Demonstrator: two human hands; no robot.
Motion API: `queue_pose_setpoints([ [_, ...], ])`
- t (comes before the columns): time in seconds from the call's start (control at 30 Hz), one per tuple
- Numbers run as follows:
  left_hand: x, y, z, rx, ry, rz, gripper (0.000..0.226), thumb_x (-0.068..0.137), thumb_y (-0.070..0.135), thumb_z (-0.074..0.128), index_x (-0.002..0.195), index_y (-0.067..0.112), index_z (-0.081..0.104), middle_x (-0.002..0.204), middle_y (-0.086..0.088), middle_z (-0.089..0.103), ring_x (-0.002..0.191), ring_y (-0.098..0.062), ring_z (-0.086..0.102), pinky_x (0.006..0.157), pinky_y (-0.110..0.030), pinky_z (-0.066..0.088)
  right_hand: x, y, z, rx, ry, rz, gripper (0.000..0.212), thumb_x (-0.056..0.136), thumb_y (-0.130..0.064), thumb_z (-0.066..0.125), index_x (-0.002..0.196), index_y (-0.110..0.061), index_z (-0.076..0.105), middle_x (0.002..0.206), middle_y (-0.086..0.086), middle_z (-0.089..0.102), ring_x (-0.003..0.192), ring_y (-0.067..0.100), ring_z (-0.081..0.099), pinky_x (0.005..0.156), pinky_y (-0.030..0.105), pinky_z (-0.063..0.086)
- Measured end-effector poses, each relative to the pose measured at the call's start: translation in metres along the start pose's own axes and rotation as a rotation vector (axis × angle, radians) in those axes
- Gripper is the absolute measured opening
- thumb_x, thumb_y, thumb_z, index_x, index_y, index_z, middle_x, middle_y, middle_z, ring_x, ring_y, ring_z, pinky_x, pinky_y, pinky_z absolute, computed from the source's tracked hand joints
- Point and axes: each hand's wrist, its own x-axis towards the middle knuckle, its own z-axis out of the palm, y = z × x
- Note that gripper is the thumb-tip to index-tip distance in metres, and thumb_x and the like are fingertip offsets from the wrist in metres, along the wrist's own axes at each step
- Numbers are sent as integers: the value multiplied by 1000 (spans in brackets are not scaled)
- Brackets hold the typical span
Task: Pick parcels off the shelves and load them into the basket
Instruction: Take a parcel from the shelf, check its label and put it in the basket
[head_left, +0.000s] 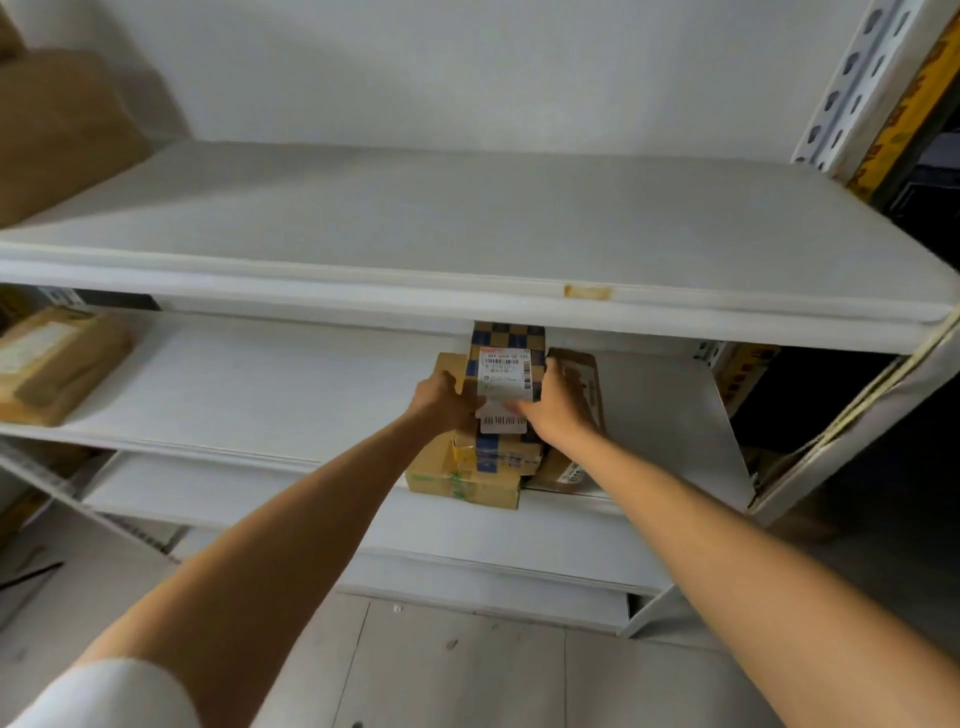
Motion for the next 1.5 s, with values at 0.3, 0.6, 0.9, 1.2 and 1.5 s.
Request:
queue_pose_setpoints([
  [0.3, 21, -22, 11, -344, -106, -138, 68, 87, 7, 66, 145, 21, 34, 115, -12, 65, 93, -26, 68, 72, -44, 59, 11, 22, 17, 277, 60, 148, 75, 76, 4, 75, 141, -2, 37, 139, 15, 48, 129, 28, 44, 101, 32, 40],
  [0.6, 24, -17, 14, -394, -123, -181, 65, 88, 3, 63, 144, 25, 36, 112, -10, 63, 92, -23, 65, 61, -30, 57, 8, 22, 19, 279, 107, 160, 55, 75, 1, 77, 123, -1, 51, 124, 14, 59, 118, 28, 55, 98, 42, 48],
  [0.9, 20, -42, -13, -511, -228, -129, 73, 80, -11, 65, 141, 18, 38, 116, -15, 62, 98, -34, 66, 83, -50, 56, -13, 4, 33, 215, 60, 123, 72, 81, -5, 74, 143, -12, 39, 139, 9, 50, 129, 28, 46, 101, 36, 42],
  [1.2, 35, -83, -54, -507, -327, 76, 73, 81, -12, 64, 143, 17, 39, 118, -15, 63, 100, -34, 64, 77, -49, 58, -47, -44, 83, 258, 300, 217, 79, 78, -1, 75, 145, -16, 36, 136, 6, 52, 121, 19, 50, 94, 28, 47],
  [1.5, 1, -96, -79, -328, -508, 267, 80, 73, -11, 73, 142, 15, 39, 114, -13, 65, 104, -32, 63, 83, -48, 56, -133, -85, 112, 292, 543, 288, 68, 78, 1, 75, 137, -15, 46, 129, 5, 60, 118, 21, 57, 80, 19, 46],
])
